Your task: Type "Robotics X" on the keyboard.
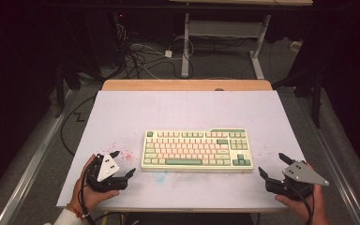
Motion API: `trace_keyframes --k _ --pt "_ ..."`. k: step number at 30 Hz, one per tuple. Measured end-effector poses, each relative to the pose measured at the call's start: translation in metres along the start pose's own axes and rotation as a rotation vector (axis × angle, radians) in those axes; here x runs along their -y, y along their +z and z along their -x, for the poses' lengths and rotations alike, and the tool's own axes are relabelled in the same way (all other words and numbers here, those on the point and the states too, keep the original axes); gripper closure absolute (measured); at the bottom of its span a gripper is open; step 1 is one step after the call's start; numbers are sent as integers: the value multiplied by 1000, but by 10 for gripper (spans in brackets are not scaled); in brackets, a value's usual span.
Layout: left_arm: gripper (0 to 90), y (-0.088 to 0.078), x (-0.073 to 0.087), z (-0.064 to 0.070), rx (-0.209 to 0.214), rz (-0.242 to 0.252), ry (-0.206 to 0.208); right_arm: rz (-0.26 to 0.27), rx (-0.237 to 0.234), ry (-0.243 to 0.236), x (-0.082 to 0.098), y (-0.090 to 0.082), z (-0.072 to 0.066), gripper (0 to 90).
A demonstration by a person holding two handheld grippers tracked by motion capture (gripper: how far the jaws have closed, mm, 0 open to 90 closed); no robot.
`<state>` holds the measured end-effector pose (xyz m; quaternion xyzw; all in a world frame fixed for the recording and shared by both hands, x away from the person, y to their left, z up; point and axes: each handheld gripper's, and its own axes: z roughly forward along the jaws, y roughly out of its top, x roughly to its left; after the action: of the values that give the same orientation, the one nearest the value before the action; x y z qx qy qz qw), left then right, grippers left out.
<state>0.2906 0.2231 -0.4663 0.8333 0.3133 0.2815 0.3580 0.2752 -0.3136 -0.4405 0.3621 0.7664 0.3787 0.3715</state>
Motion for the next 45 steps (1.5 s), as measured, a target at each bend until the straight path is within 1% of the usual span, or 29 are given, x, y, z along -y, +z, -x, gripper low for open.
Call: trace_keyframes --k 6,10,11,12,14,15,16,18,22,24,25,26,28,29,30,34,39,40,43,44,45 --pt "193 0 0 2 4 -6 4 7 -1 1 -1 -1 0 201" --pt "193 -1 3 1 6 -9 6 6 -4 -13 -2 0 0 203" --pt "195 -1 3 0 6 -8 2 2 -5 -10 -3 1 0 210" --pt "195 -1 3 0 1 -1 8 2 -5 -10 -3 1 0 210" --pt "197 -3 4 0 1 1 9 7 -24 -11 -5 0 0 241" --pt "197 -3 4 1 5 -5 2 7 -24 -11 -5 0 0 241" --pt "197 -3 4 1 8 -6 3 15 -47 4 -7 -1 0 256" --pt "197 -3 4 0 5 -2 9 17 -52 -5 -9 0 -1 266" --pt "197 -2 2 -2 9 -4 0 11 -58 -8 -13 3 -1 269" --pt "221 -1 0 -2 3 -6 5 9 -60 -13 -15 7 -2 277" --pt "222 0 -1 -2 6 -13 -1 9 -64 -6 -16 8 -2 282" --pt "225 1 -2 -3 5 -8 3 9 -68 -7 -17 9 -2 289" --pt "232 4 -5 -4 10 -8 -2 13 -71 -11 -19 10 -2 303" --pt "232 5 -7 -4 11 -10 4 14 -76 -13 -20 11 -2 311" --pt "232 7 -8 -3 20 -18 -2 15 -75 -12 -21 12 -2 317" --pt "232 14 -14 -2 31 -28 7 30 -102 5 -25 16 0 323" --pt "231 22 -24 -1 43 -24 17 19 -110 -7 -29 22 -2 368" --pt "231 24 -26 -2 49 -18 13 9 -119 -19 -31 25 -4 389" --pt "232 27 -31 -1 60 -19 12 -3 -136 -8 -33 30 -6 433" --pt "231 30 -35 0 72 -16 16 -1 -147 -13 -34 32 -6 449" --pt "232 30 -35 0 72 -16 16 -6 -157 -15 -35 34 -7 473"
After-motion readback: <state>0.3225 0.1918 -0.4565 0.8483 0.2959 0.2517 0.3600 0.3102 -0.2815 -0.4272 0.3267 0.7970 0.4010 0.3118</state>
